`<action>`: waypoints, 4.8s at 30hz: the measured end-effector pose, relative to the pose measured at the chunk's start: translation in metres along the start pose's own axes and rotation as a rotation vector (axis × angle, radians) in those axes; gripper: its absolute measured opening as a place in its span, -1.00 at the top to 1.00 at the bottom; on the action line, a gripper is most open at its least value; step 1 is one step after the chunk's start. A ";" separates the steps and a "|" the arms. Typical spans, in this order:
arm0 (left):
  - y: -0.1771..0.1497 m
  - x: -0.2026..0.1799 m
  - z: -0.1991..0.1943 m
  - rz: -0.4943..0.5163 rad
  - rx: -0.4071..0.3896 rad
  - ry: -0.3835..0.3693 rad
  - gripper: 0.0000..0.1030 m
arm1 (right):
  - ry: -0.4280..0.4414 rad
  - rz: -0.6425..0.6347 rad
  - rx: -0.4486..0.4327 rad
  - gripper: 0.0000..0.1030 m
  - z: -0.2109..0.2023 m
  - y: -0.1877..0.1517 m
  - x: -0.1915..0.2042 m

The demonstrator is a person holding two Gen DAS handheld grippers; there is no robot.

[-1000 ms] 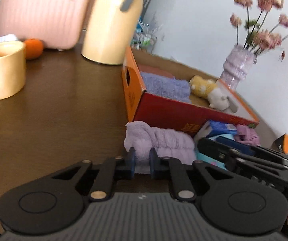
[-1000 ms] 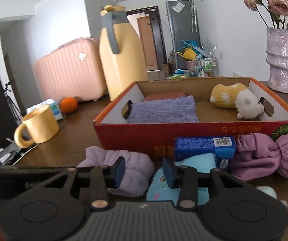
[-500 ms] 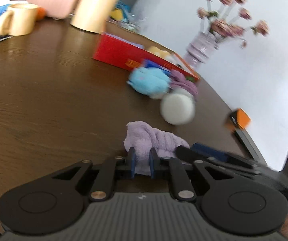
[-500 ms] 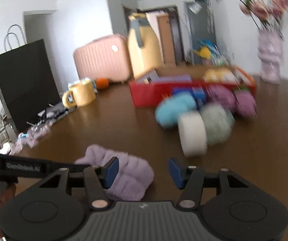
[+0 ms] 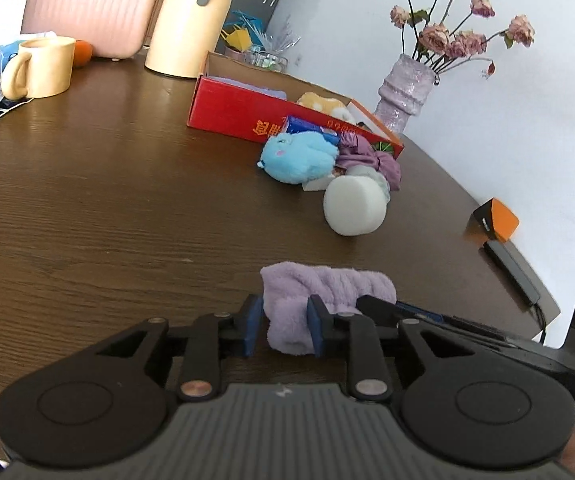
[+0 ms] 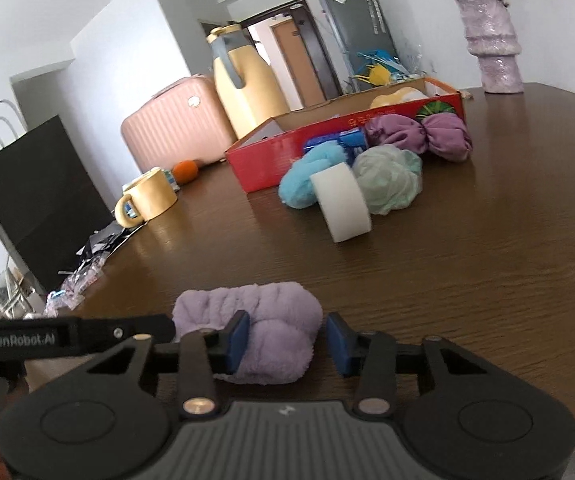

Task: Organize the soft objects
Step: 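Grasp the lilac towel with the right gripper while the left gripper closes on it, then carry the lilac towel into the box and open both grippers, then move both tools back toward the loose soft items, then grasp the pink-purple cloth bow with the right gripper while the left gripper closes on it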

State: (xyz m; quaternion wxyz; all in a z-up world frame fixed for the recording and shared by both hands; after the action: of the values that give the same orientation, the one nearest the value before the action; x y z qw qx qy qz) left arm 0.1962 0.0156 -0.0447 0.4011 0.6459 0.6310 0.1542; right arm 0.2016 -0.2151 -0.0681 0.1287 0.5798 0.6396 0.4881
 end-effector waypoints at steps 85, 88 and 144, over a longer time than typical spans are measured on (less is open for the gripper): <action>0.199 -0.083 -0.057 0.281 -0.528 0.247 -0.81 | -0.216 -0.266 -0.409 -0.59 -0.090 0.247 -0.017; 0.195 -0.082 -0.064 0.277 -0.550 0.250 -0.88 | -0.214 -0.282 -0.425 -0.64 -0.094 0.243 -0.015; 0.149 -0.117 0.219 0.150 0.059 -0.096 0.72 | 0.018 0.198 -0.042 0.31 0.110 0.182 -0.203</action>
State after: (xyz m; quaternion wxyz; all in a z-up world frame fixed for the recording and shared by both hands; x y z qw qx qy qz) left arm 0.4356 -0.1476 -0.0410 0.3991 0.7095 0.5651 0.1339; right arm 0.4540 -0.3664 -0.0623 0.0864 0.6328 0.5699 0.5171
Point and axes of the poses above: each gripper's, at about its wrist camera, not at the fingertips, and z roughly the way its jaws point, x to its left, y to its top, the point moved 1 cm from there along z, roughly the way its jaws point, and after that the axes turned 4 degrees about y, right-handed, at the moved point
